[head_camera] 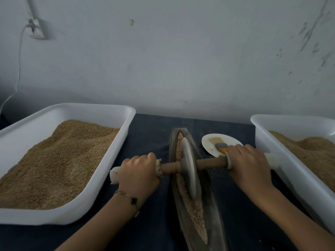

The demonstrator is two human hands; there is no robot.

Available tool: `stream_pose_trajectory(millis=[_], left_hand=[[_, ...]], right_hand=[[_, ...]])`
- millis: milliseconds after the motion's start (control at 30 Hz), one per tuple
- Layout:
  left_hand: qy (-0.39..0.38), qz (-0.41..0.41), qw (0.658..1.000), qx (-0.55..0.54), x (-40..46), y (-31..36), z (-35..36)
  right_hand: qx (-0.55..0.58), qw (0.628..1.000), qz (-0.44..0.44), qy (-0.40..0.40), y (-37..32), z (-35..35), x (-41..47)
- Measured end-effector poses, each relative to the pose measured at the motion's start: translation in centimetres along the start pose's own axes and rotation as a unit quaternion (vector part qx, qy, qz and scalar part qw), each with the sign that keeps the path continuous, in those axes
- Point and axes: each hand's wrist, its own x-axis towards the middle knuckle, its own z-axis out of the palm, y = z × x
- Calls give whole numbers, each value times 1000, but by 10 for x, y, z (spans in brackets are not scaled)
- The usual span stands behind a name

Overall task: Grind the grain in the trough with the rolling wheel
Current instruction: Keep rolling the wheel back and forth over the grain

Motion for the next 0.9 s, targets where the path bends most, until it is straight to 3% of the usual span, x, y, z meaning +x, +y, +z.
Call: stream_pose_trajectory(millis=[333,600,900], left_hand=[[-27,-84,996,-19,81,-14,25],[-1,-11,998,63,70,-4,11],[-13,72,997,-13,-28,7,-43]], right_hand=[[-7,1000,29,-9,12,47,74],[-14,995,69,-69,13,47,47],[17,996,14,-91,8,-36,-34]])
